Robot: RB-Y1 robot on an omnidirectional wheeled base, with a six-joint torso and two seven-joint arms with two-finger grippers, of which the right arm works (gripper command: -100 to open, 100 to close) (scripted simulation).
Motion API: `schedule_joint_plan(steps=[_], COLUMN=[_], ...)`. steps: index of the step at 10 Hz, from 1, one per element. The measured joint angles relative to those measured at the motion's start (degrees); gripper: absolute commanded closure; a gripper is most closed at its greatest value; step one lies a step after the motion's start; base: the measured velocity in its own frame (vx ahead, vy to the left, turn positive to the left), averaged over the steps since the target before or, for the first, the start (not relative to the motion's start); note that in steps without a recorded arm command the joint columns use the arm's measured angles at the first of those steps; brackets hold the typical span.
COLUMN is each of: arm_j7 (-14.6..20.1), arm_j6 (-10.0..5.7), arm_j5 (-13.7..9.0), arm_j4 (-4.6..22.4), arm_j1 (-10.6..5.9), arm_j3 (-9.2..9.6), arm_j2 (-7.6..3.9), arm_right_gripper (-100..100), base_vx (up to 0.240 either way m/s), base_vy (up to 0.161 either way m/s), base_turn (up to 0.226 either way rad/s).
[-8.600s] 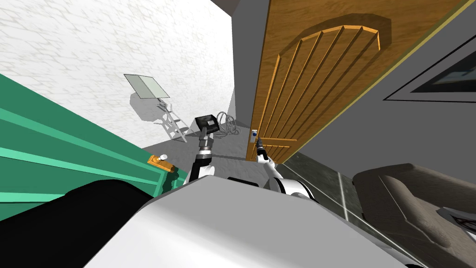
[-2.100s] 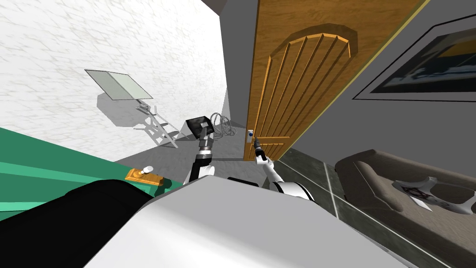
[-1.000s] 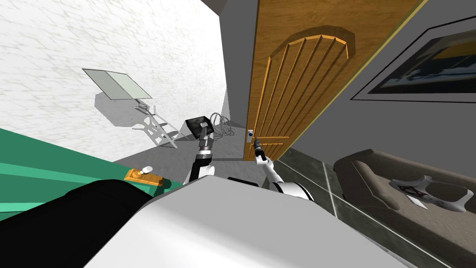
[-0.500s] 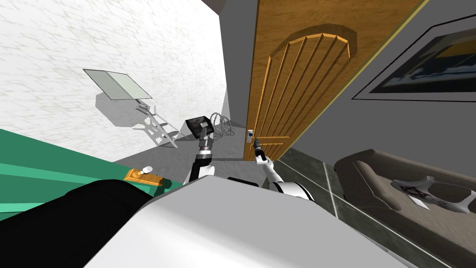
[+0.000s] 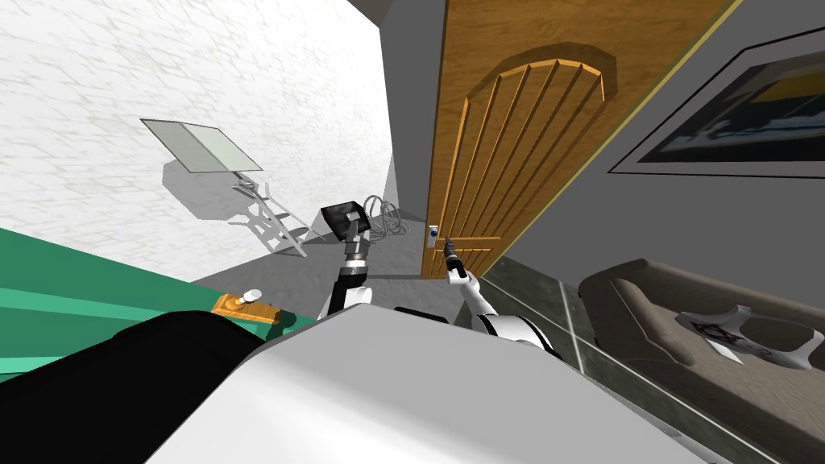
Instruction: Push the door open
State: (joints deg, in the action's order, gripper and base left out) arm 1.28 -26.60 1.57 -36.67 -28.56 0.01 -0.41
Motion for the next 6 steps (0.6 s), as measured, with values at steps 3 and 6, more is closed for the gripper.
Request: schedule_joint_plan(steps=[3,6], arm_j7=[-0.2,0.0], arm_j6=[-0.47,-0.11], arm_j5=[-0.1,0.0], arm_j4=[0.3,-0.2], arm_j1=[0.08,0.27], arm_j3=[0.03,0.14], arm_j2=[2.78,3.08], arm_right_gripper=[-100,-100], base_vx=[-0.011,-0.003], base_vy=[0.013,-0.003], base_turn=[0.007,-0.010])
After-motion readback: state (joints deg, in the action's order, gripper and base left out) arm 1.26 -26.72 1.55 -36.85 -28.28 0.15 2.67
